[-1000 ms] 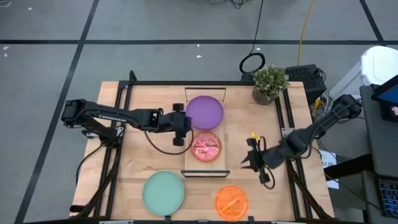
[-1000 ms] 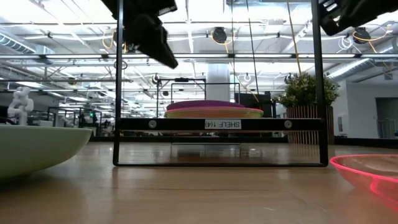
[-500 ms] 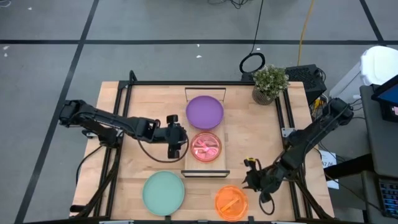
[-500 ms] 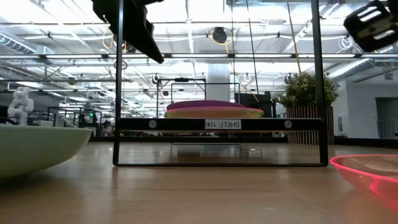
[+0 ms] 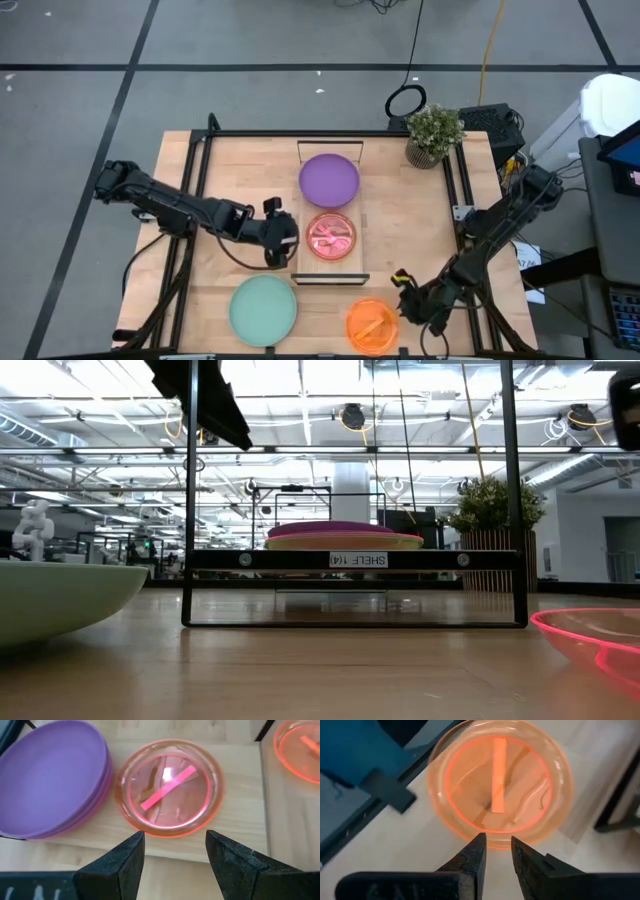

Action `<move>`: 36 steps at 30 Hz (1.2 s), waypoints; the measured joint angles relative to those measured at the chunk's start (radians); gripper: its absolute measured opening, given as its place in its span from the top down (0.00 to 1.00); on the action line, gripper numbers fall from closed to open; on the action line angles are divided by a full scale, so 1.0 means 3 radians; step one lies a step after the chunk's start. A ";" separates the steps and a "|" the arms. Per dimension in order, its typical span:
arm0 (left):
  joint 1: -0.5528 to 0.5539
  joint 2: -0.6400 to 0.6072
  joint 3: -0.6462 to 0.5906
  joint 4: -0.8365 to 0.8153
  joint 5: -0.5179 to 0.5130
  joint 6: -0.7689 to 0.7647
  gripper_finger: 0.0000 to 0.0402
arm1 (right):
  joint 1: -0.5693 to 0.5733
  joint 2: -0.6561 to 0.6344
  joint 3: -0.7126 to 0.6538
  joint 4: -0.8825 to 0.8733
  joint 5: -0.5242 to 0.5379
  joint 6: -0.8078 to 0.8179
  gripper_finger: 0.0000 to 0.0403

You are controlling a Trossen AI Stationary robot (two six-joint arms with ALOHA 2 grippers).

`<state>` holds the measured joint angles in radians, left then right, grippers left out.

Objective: Place and stack plates onto a shelf
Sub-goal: Stack the orange plate on top of the light pink plate on the shelf

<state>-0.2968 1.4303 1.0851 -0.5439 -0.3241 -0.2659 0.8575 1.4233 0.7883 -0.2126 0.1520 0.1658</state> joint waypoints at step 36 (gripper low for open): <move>-0.0415 0.0003 0.0001 0.0082 -0.0523 -0.0615 0.46 | 0.0207 0.0825 0.0005 0.0622 0.0001 -0.2110 0.85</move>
<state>-0.4213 1.4311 1.0855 -0.5194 -0.4808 -0.4504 0.9195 1.6708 0.7897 -0.0260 0.1524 -0.4672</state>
